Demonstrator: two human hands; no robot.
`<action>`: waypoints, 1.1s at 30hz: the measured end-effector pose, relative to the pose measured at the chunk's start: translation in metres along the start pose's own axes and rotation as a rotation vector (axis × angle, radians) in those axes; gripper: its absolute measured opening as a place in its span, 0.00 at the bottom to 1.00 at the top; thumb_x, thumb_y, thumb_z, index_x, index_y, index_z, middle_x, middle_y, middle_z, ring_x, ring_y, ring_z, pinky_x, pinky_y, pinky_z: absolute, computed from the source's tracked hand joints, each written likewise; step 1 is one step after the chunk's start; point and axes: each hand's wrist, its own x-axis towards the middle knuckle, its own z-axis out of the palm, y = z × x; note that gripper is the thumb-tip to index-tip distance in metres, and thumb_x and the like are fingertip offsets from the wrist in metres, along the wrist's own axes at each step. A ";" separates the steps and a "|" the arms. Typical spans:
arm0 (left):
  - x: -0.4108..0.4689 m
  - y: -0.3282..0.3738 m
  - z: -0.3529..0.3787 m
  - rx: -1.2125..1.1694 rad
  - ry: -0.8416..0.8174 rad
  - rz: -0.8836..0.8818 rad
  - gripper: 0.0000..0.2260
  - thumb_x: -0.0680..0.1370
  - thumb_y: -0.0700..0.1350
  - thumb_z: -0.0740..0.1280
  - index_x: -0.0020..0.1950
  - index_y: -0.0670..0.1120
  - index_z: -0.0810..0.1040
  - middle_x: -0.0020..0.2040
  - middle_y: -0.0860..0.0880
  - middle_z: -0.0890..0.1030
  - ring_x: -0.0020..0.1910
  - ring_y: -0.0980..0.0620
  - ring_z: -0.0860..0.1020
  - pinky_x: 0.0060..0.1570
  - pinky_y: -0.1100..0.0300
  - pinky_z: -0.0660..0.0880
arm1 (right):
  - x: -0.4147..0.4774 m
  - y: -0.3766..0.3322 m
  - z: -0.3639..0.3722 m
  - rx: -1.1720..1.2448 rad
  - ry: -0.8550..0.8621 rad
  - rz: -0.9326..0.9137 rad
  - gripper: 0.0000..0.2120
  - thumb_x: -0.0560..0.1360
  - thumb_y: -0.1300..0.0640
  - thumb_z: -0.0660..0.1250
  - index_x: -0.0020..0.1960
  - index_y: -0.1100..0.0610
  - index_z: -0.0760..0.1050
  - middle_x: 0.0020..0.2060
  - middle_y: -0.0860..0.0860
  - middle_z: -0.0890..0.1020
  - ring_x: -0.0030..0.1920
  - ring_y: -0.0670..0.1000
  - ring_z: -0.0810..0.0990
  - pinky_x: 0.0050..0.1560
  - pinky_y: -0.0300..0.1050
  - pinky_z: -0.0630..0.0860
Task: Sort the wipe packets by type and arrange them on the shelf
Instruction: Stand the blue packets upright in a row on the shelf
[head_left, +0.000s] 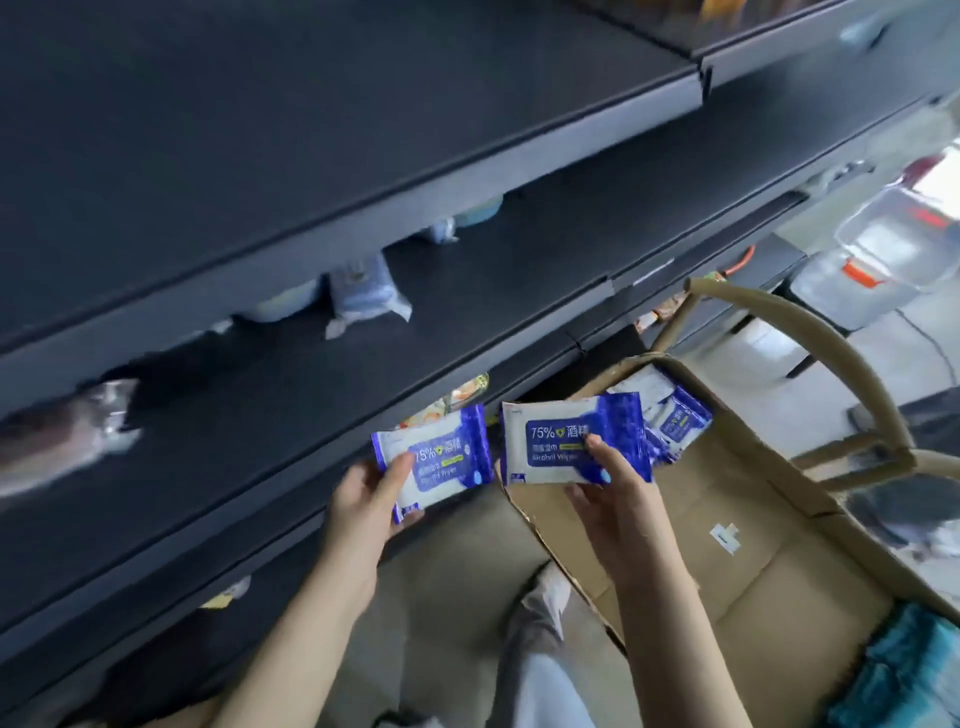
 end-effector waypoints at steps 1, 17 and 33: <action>-0.015 0.012 -0.020 -0.003 0.017 0.034 0.06 0.79 0.45 0.68 0.54 0.45 0.79 0.52 0.44 0.84 0.48 0.48 0.82 0.41 0.57 0.82 | -0.021 0.002 0.013 -0.016 -0.054 0.005 0.11 0.75 0.61 0.70 0.57 0.57 0.79 0.49 0.56 0.85 0.36 0.52 0.81 0.32 0.36 0.78; -0.134 0.165 -0.206 -0.217 0.301 0.482 0.07 0.79 0.46 0.68 0.54 0.46 0.80 0.47 0.50 0.86 0.45 0.51 0.85 0.43 0.53 0.82 | -0.159 -0.024 0.238 -0.362 -0.730 -0.131 0.15 0.68 0.61 0.73 0.53 0.61 0.77 0.49 0.58 0.85 0.49 0.56 0.85 0.37 0.41 0.82; -0.088 0.229 -0.394 -0.290 0.652 0.540 0.08 0.82 0.44 0.63 0.58 0.49 0.79 0.52 0.50 0.86 0.50 0.49 0.84 0.54 0.50 0.78 | -0.154 0.087 0.467 -0.546 -1.023 -0.020 0.11 0.76 0.67 0.69 0.58 0.62 0.78 0.52 0.56 0.86 0.51 0.54 0.86 0.48 0.52 0.84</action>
